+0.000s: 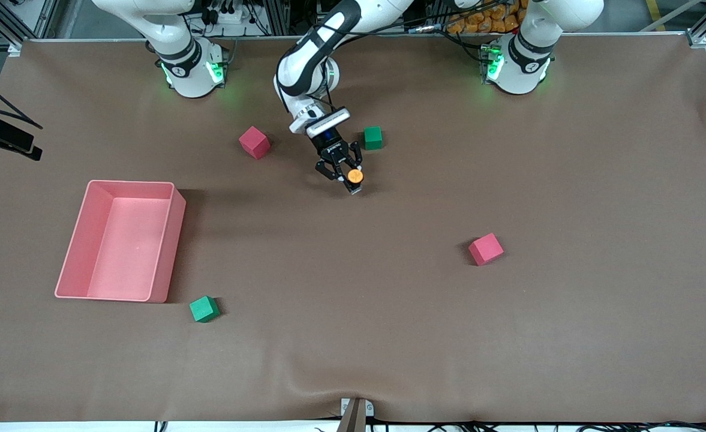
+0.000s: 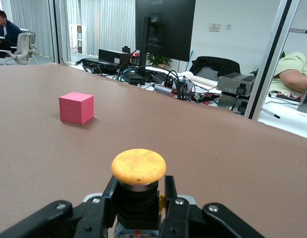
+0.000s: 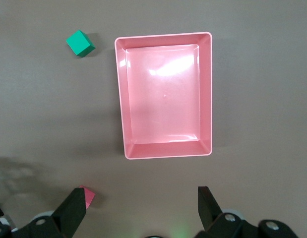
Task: Place and upright button with both arms
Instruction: 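Hold the button raised in the left gripper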
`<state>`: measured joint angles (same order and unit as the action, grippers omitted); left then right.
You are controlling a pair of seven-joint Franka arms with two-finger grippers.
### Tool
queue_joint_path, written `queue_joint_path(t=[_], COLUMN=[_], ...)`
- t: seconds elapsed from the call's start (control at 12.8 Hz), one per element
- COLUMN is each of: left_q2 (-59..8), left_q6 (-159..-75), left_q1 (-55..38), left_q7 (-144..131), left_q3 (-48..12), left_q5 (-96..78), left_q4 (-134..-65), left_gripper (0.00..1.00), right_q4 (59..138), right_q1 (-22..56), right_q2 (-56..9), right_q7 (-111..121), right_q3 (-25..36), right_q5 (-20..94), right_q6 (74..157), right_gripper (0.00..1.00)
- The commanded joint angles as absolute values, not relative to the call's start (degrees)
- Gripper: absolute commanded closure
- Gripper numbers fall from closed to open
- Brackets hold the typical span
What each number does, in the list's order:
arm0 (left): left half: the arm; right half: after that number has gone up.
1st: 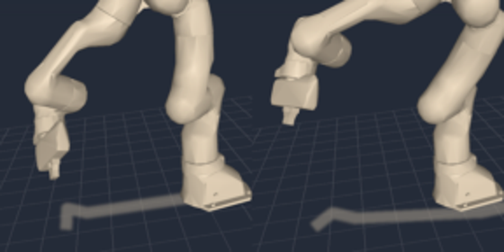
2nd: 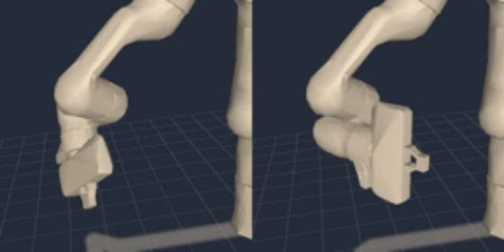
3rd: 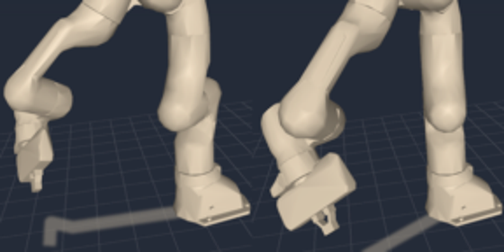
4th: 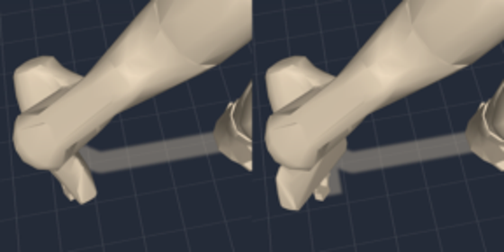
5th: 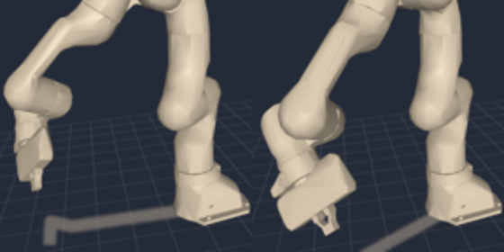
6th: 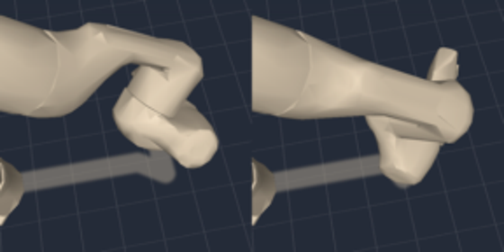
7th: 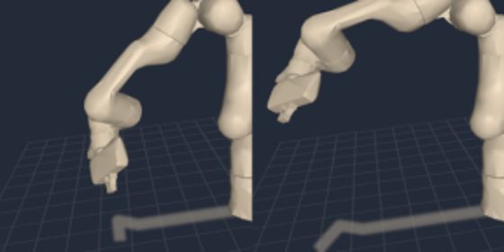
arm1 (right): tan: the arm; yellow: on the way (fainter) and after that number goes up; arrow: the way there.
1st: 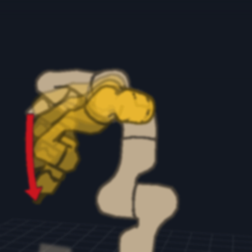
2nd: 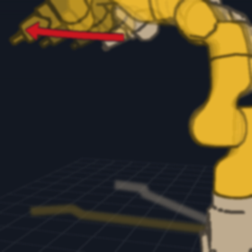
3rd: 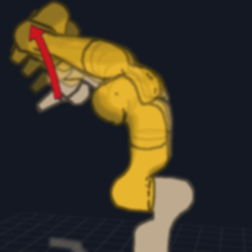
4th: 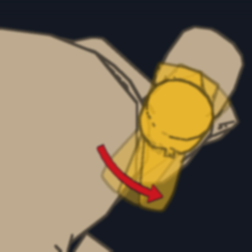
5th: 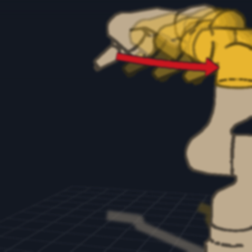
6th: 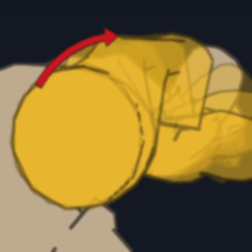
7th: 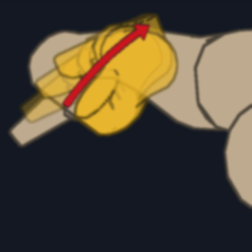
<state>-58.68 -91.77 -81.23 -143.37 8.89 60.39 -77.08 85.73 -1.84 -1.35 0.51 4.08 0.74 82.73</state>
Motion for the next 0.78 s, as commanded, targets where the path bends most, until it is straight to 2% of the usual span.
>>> queue_joint_path(t=[0.0, 0.16, 0.23, 0.7], left_q2=[-60.5, -60.8, -61.3, -63.1], left_q6=[-91.7, -91.7, -91.7, -91.8], left_q1=[-81.3, -81.3, -81.3, -81.2], left_q7=[-144.1, -143.7, -143.6, -141.7], left_q3=[8.9, 8.8, 8.8, 8.6], left_q5=[61.5, 61.5, 61.6, 61.6], left_q4=[-75.8, -75.8, -75.8, -75.8], left_gripper=[0.82, 0.81, 0.75, 0.74], right_q4=[83.9, 83.9, 83.9, 83.9], right_q1=[-2.2, -2.2, -2.2, -2.1], right_q2=[-2.2, -2.2, -2.2, -2.2], right_q7=[-0.1, 0.0, 0.0, 0.1], right_q3=[3.6, 3.6, 3.6, 3.6], right_q5=[0.4, 0.4, 0.4, 0.4], right_q6=[81.9, 81.9, 81.9, 81.9], right_gripper=[0.0, 0.0, 0.0, 0.0])
